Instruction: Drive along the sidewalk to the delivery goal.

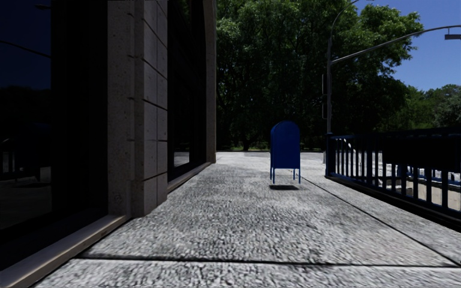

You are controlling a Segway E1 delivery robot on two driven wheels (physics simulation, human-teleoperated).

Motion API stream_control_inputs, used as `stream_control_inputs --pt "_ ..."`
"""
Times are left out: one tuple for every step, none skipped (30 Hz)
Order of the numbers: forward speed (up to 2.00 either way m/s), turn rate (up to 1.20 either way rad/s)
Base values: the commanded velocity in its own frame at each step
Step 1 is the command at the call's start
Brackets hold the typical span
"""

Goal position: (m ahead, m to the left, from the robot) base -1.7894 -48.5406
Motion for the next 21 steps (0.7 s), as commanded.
stream_control_inputs --pt "2.0 0.0" --pt "2.0 0.0" --pt "2.0 0.0" --pt "2.0 0.0" --pt "2.0 0.0" --pt "2.0 0.0" --pt "2.0 0.0" --pt "2.0 0.0" --pt "2.0 0.0" --pt "2.0 0.0" --pt "2.0 0.0" --pt "2.0 0.0" --pt "2.0 0.0" --pt "2.0 0.0" --pt "2.0 0.0" --pt "2.0 0.0" --pt "2.0 0.0" --pt "2.0 0.0" --pt "2.0 0.0" --pt "2.0 0.0" --pt "2.0 0.0"
